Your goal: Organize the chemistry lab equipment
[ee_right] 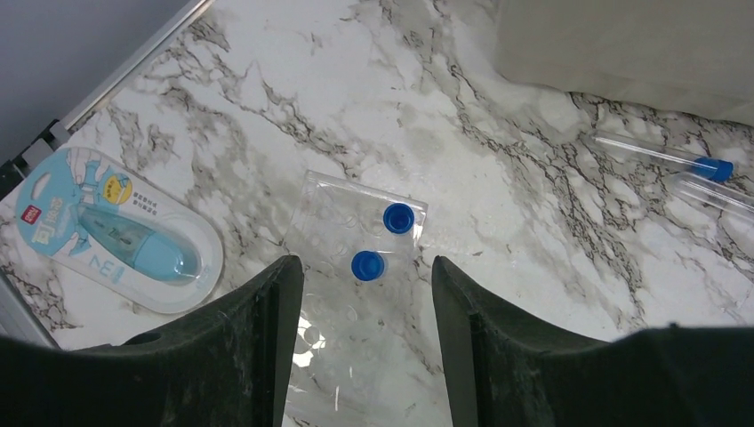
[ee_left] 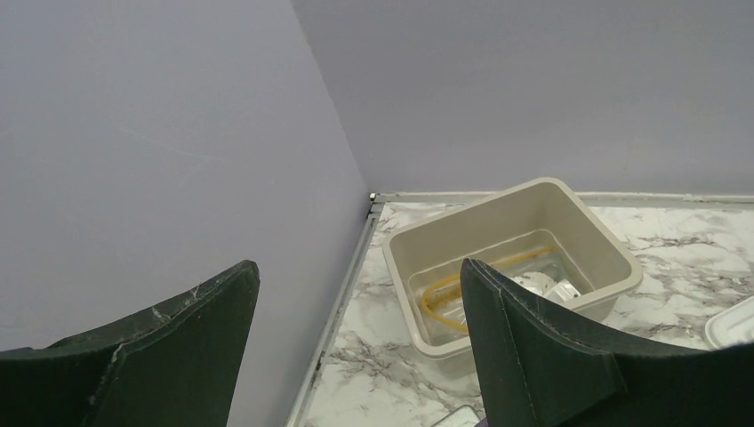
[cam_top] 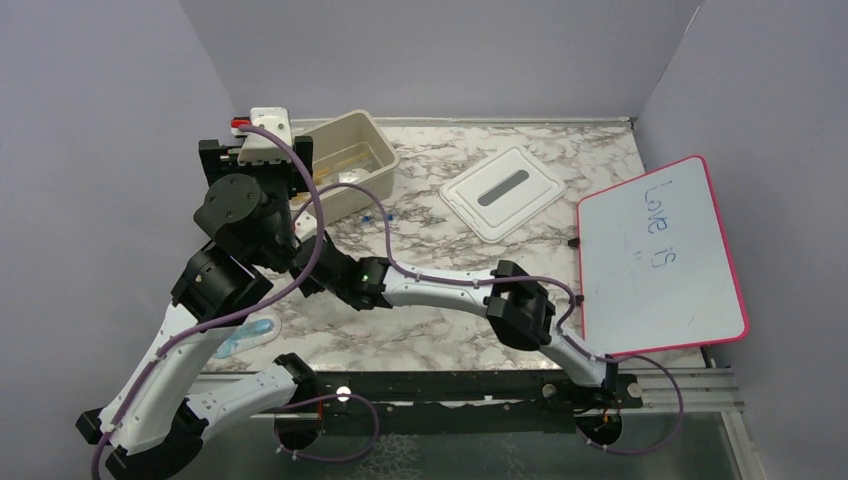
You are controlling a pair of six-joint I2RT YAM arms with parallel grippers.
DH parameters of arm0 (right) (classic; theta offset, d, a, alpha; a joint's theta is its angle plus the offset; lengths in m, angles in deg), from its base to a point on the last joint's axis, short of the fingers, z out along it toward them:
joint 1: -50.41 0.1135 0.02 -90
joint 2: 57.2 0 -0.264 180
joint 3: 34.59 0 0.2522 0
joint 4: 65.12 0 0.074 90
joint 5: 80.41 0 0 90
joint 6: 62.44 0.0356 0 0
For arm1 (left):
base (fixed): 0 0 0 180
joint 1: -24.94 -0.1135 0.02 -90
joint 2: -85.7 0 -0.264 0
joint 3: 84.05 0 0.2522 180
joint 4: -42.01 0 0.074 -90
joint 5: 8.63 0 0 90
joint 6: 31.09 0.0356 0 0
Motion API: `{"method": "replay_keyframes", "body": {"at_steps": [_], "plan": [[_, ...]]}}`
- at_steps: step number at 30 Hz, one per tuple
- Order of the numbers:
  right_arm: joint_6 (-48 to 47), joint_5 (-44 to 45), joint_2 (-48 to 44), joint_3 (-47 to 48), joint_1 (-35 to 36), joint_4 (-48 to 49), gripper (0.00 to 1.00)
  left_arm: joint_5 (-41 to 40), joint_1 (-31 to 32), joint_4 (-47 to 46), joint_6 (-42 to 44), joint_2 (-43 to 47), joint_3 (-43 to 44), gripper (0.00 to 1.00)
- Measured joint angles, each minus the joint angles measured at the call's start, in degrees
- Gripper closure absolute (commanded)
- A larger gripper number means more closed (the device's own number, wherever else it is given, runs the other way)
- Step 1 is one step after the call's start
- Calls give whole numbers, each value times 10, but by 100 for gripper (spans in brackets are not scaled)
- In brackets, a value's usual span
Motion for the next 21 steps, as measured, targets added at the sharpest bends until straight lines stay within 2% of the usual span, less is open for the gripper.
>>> {"method": "replay_keyframes", "body": {"at_steps": [6,14,21], "plan": [[-5,1,25,13,0,-16,45,0,0,0,0,0,1,14],[-5,25,35,17,-1,-29,58,0,0,-1,0,0,1,14],[2,41,35,28,-5,-32,59,0,0,-1,0,0,1,14]]}}
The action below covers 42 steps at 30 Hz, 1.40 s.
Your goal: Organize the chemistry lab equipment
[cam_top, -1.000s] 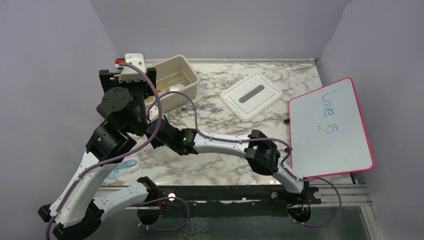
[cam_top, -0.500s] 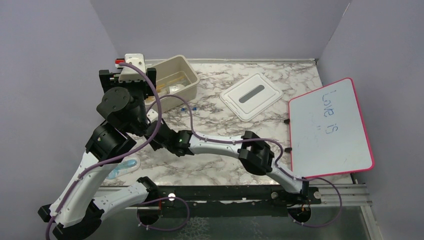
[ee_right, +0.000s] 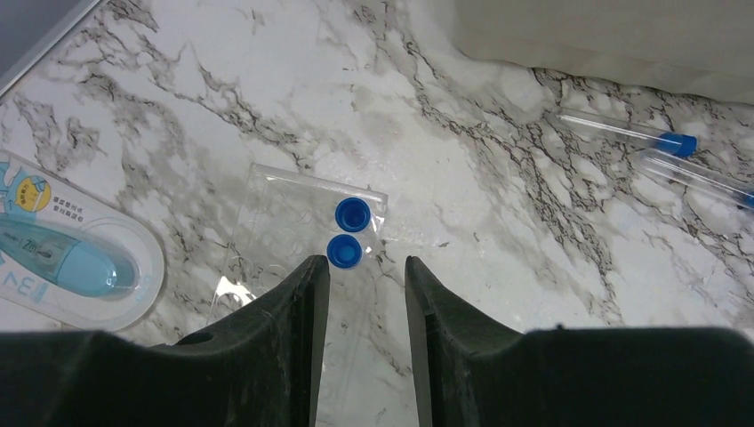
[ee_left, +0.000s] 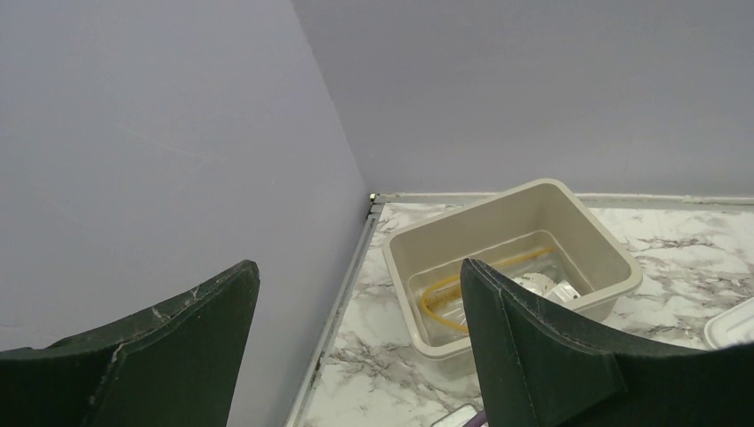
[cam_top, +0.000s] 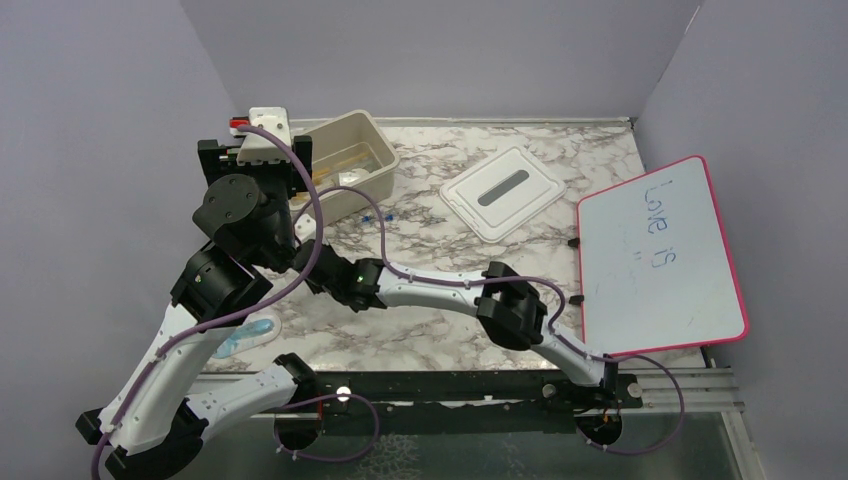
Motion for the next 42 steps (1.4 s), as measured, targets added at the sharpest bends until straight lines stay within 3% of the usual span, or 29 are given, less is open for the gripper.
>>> {"method": "replay_keyframes", "body": {"at_steps": [13,22,27,37,42], "plan": [[19,-15,0,3,-5,-9,48,0,0,0,0,0,0,14],[80,-70,-107,-128,-30,16,46,6,0,6,-10,0,0,13],[158,-83,-195,-227,-89,43,46,38,0,17,-45,-1,-5,12],[282,-115,-211,-315,-254,28,47,187,0,26,-115,-40,-137,14],[302,-130,-276,-422,-301,26,52,268,-10,27,-114,-145,-195,32]]}}
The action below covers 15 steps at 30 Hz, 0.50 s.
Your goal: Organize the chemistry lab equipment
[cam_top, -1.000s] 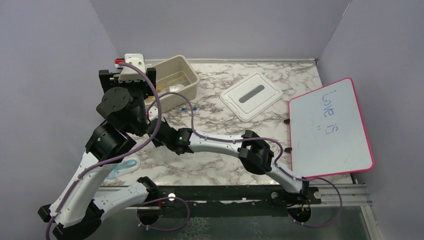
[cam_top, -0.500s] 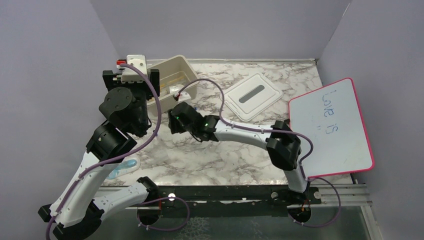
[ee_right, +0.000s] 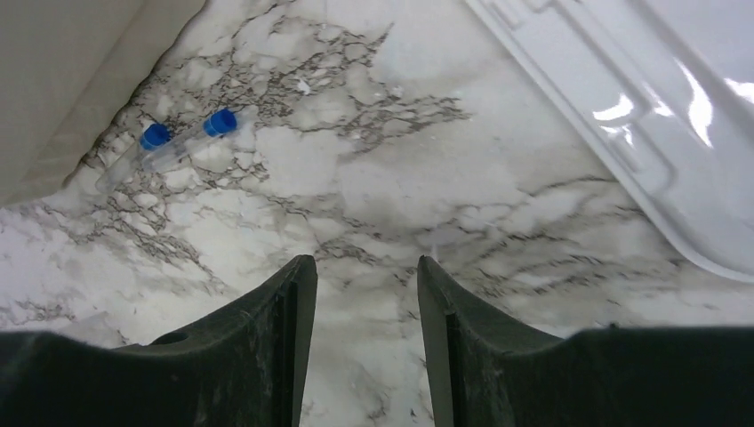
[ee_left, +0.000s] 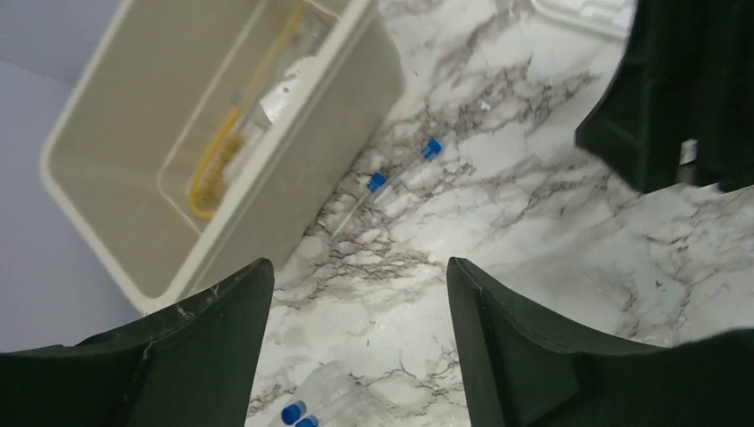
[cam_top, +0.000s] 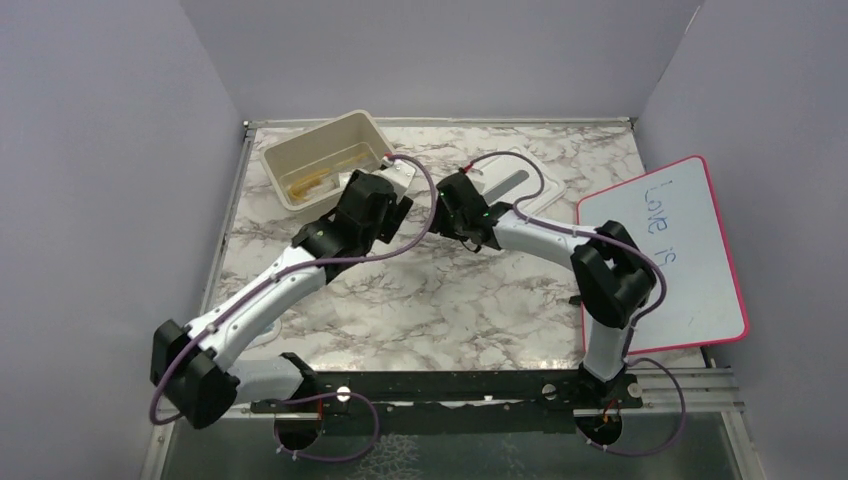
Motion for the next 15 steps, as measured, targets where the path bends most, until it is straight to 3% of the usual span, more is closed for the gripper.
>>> {"method": "replay_keyframes", "body": {"at_steps": [4,15], "plan": [[6,-8,-76,-73,-21,13,56,56,-24,-1,3,-91,-3,38],[5,-17,-224,-231,-59,55,57,116,-75,14,78,-315,98,33]]}}
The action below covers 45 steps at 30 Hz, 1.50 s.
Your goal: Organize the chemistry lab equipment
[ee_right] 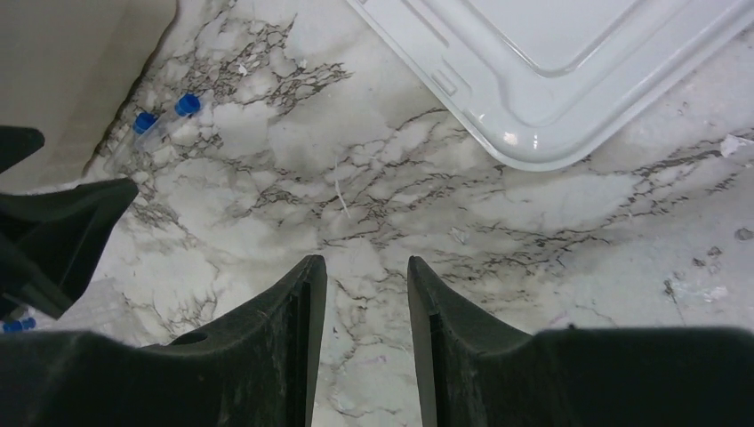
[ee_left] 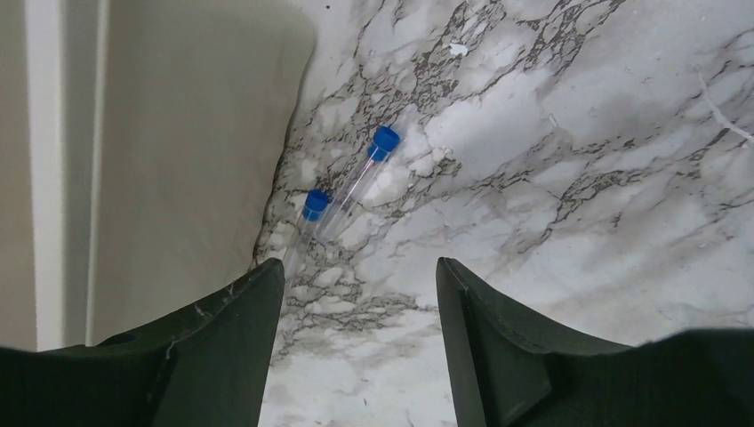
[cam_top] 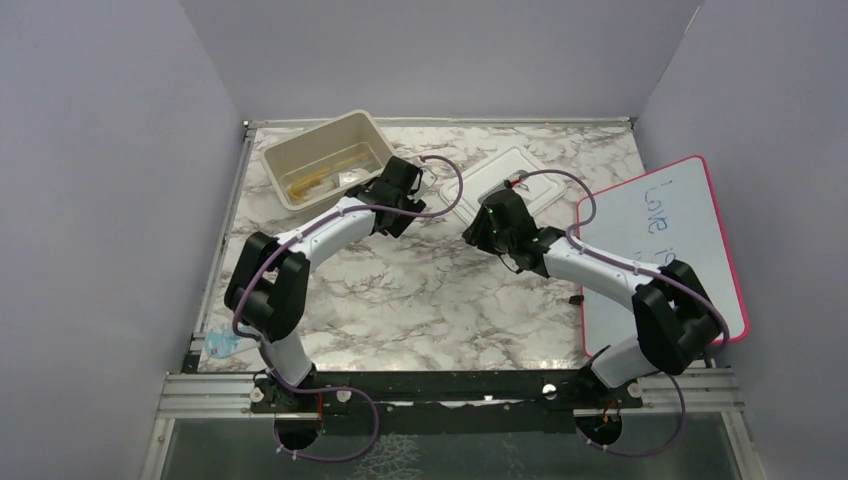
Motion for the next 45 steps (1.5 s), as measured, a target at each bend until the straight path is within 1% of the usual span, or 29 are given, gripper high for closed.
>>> {"method": "replay_keyframes", "body": {"at_steps": [4,6,11,13,18,25,29,34,37,40,45], "plan": [[-2,-2,-30,-27,-4,7,57,31,-16,4,42,-50,33,33],[-2,-6,-35,-32,-5,12,57,46,-23,12,63,-74,53,36],[-2,-11,-36,-34,-4,22,58,75,-40,28,100,-109,82,58],[-2,-12,-36,-34,-4,24,58,84,-45,35,110,-121,90,64],[-2,-13,-36,-34,-4,27,58,91,-54,43,118,-156,112,64],[-1,-16,-36,-35,-4,27,58,90,-55,46,120,-189,124,55],[1,-17,-36,-35,-4,27,58,89,-57,46,120,-191,125,55],[3,-17,-36,-35,-4,26,58,95,-62,56,115,-196,132,64],[4,-17,-36,-35,-4,26,58,119,-68,66,110,-197,135,72],[4,-17,-36,-35,-4,26,58,146,-74,76,105,-197,137,78],[4,-17,-36,-35,-4,26,58,191,-80,96,92,-196,140,79]]}}
